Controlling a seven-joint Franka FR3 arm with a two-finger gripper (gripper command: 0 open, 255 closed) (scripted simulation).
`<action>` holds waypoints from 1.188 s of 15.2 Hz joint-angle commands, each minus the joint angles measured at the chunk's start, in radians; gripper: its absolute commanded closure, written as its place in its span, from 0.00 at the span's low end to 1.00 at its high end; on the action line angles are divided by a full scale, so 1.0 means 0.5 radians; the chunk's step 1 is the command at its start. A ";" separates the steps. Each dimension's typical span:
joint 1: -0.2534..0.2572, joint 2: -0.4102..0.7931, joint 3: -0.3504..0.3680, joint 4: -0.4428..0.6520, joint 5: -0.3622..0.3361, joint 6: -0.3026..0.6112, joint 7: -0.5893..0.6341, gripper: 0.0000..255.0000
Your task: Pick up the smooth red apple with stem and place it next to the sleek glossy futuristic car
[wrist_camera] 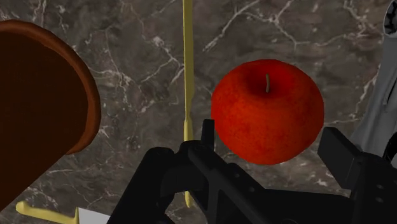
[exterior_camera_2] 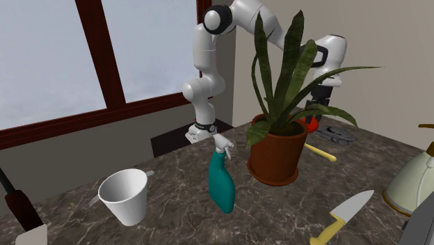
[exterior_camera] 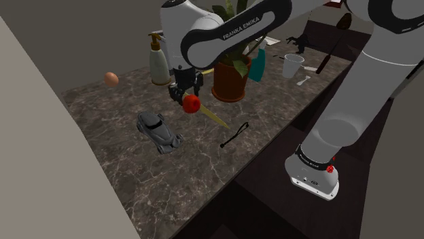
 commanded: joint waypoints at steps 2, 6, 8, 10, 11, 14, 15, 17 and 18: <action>0.003 0.041 0.000 -0.040 -0.029 0.075 0.029 1.00; 0.006 0.097 -0.003 -0.091 -0.071 0.171 0.067 1.00; 0.008 0.128 -0.006 -0.113 -0.095 0.219 0.088 1.00; 0.010 0.147 -0.008 -0.126 -0.109 0.246 0.101 1.00; 0.010 0.147 -0.008 -0.125 -0.109 0.246 0.101 1.00; 0.010 0.147 -0.008 -0.125 -0.109 0.246 0.101 1.00; 0.010 0.147 -0.008 -0.125 -0.109 0.246 0.101 1.00; 0.010 0.147 -0.008 -0.125 -0.109 0.246 0.101 1.00; 0.010 0.147 -0.008 -0.125 -0.109 0.246 0.101 0.00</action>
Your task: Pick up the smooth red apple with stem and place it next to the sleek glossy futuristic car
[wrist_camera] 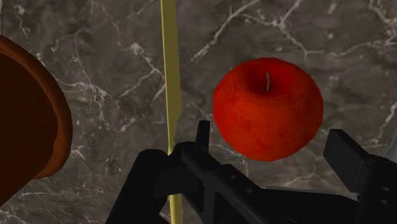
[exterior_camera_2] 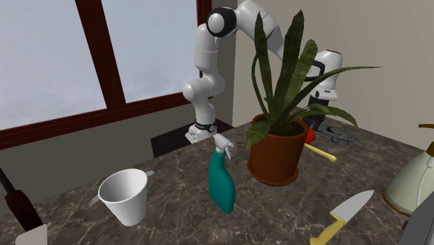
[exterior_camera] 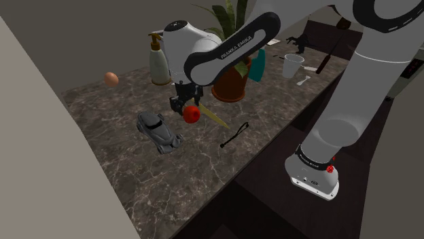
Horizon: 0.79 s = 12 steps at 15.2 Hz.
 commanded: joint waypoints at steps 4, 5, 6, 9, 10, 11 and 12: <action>0.000 0.000 0.000 0.000 0.000 0.000 0.000 0.00; 0.000 0.000 0.000 0.000 0.000 0.000 0.000 0.00; 0.000 -0.036 0.007 0.030 0.029 -0.060 -0.019 0.00; 0.004 -0.124 0.022 0.129 0.096 -0.233 -0.064 0.00; 0.004 -0.124 0.021 0.129 0.096 -0.233 -0.065 0.00; 0.004 -0.124 0.021 0.129 0.096 -0.233 -0.065 0.00; 0.004 -0.124 0.021 0.129 0.096 -0.233 -0.065 0.00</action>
